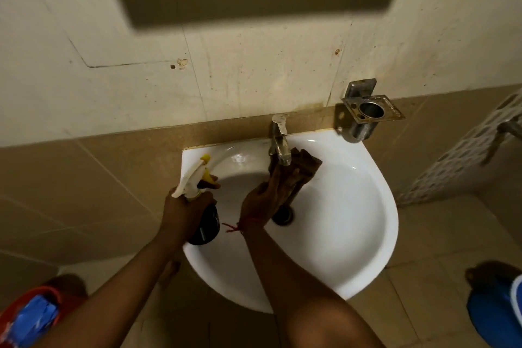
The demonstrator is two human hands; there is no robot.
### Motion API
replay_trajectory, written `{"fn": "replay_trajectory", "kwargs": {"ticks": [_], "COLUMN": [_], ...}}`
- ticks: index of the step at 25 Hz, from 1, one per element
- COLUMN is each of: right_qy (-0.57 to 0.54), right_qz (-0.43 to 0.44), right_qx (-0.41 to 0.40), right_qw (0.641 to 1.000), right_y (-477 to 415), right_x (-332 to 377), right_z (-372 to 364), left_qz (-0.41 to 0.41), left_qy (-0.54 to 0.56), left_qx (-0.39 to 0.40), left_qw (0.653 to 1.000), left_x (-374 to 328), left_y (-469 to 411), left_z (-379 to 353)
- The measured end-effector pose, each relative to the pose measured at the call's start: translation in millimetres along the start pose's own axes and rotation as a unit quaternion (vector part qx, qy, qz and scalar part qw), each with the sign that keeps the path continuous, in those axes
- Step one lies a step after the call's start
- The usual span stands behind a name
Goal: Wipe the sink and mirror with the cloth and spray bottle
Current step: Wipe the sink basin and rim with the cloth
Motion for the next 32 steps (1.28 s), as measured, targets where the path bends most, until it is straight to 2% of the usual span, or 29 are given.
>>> {"fn": "replay_trajectory", "kwargs": {"ticks": [4,6,8,9,10,12,13,14,16,19,21,22,24,25,26,27,29,30,32], "right_qy": [0.044,0.092,0.131,0.140,0.145,0.142,0.140,0.151,0.206,0.240,0.181,0.111,0.021,0.024,0.032,0.043,0.035,-0.022,-0.108], "right_qz": [0.007,0.086,0.186,0.255,0.352,0.541,0.592,0.611,0.550,0.384,0.316,0.334,0.388,0.409,0.404,0.357,0.135,0.023,-0.155], "right_qx": [0.021,0.053,0.111,0.142,0.174,0.266,0.288,0.282,0.251,0.210,0.250,0.297,0.411,0.452,0.481,0.524,0.611,0.621,0.571], "right_qw": [0.999,0.991,0.967,0.946,0.908,0.785,0.740,0.724,0.769,0.867,0.897,0.888,0.825,0.793,0.777,0.772,0.779,0.783,0.799], "right_y": [10,24,43,55,71,98,93,75,18,-21,5,36,111,143,165,180,197,198,186], "right_x": [4,21,44,58,76,103,111,116,102,68,81,103,127,134,130,124,113,116,142], "right_z": [-6,-17,-34,-45,-56,-77,-80,-81,-81,-71,-83,-87,-88,-80,-81,-77,-58,-50,-24], "left_qz": [-0.019,-0.029,-0.023,-0.017,-0.008,0.031,0.042,0.036,0.024,0.042,0.056,0.056,0.063,0.070,0.073,0.076,0.067,0.048,-0.002], "left_qy": [-0.025,-0.021,-0.014,-0.017,-0.017,-0.029,-0.030,-0.025,-0.019,-0.021,-0.013,-0.009,0.002,0.008,0.012,0.013,0.018,0.025,0.047], "left_qx": [-0.034,-0.024,-0.016,-0.017,-0.027,-0.060,-0.063,-0.055,-0.040,-0.061,-0.086,-0.089,-0.098,-0.109,-0.115,-0.118,-0.124,-0.121,-0.098], "left_qw": [0.999,0.999,0.999,1.000,0.999,0.997,0.997,0.998,0.999,0.997,0.995,0.994,0.993,0.992,0.991,0.990,0.990,0.991,0.994], "left_x": [-19,-22,-21,-19,-17,-7,-4,-5,-11,-8,-2,1,5,5,1,-5,-30,-50,-93], "left_y": [-3,-4,-3,-2,0,6,9,11,17,27,33,34,38,41,44,47,52,54,52], "left_z": [31,35,35,35,37,44,46,47,50,69,87,95,113,124,133,141,158,166,176]}}
Point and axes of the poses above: each hand's wrist, its own y-axis away from the middle knuckle, its own z-axis out of the back of the hand, x = y × z, the point moved 10 cm from there along -y, towards the middle knuckle, and after that the axes turned 6 degrees about -x, right-handed, at the moved point
